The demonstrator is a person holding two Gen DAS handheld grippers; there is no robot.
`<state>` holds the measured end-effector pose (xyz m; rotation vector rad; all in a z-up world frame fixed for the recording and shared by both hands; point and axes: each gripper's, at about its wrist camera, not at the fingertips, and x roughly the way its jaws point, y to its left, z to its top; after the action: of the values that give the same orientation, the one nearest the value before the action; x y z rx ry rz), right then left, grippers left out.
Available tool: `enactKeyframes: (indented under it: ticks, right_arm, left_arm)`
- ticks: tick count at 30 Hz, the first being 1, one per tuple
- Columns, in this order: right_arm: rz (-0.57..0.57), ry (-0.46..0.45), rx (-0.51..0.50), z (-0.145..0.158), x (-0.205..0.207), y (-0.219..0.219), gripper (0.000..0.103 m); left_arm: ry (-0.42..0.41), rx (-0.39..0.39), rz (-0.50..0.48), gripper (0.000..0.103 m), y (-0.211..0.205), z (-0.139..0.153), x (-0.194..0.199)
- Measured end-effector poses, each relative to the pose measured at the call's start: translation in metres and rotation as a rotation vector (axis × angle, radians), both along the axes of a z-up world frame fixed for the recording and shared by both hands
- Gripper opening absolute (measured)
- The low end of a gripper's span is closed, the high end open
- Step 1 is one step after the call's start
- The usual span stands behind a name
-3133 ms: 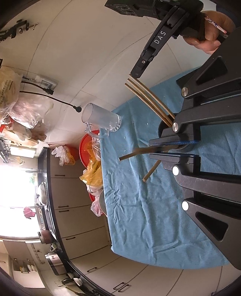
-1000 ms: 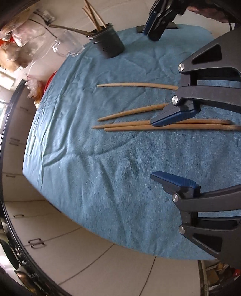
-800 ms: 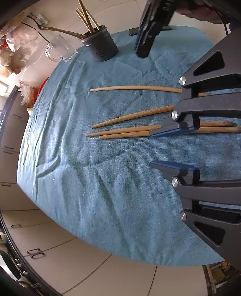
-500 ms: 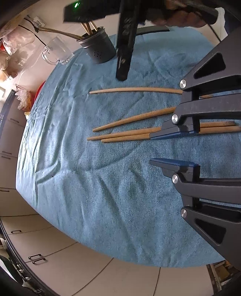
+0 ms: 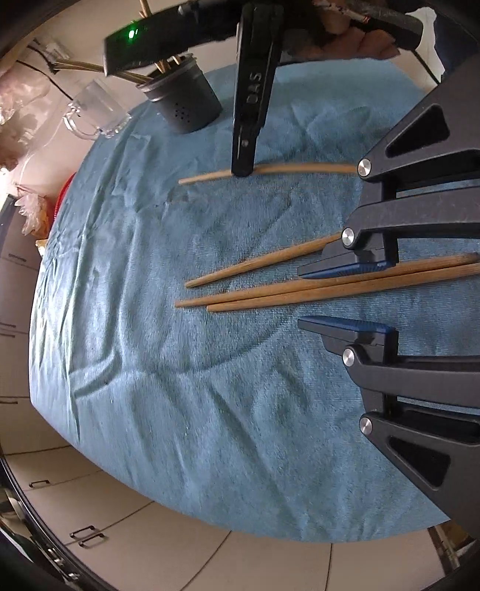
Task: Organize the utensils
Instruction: 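Return both tools to the chopsticks and close each on one chopstick, then lift the held chopsticks upright with both tools and carry them over the cup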
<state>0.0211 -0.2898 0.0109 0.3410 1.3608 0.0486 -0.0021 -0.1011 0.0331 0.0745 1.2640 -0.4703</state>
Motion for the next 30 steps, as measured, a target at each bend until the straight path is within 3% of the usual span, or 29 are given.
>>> enactKeyframes:
  ticks: [17, 19, 21, 30]
  right_arm:
    - [0.012, 0.005, 0.006, -0.006, -0.011, -0.012, 0.01]
    - [0.015, 0.008, -0.001, -0.005, -0.01, -0.011, 0.01]
    - [0.017, 0.013, -0.011, -0.004, -0.008, -0.008, 0.01]
    - [0.024, 0.031, -0.064, -0.003, 0.007, 0.007, 0.01]
  left_arm:
    - [0.004, 0.094, 0.002, 0.019, -0.006, -0.009, 0.013]
    - [-0.005, 0.139, 0.005, 0.01, -0.006, -0.01, 0.013]
    - [-0.005, 0.168, 0.012, 0.008, -0.004, -0.01, 0.012]
    - [0.011, 0.15, 0.068, 0.007, 0.003, -0.012, 0.019]
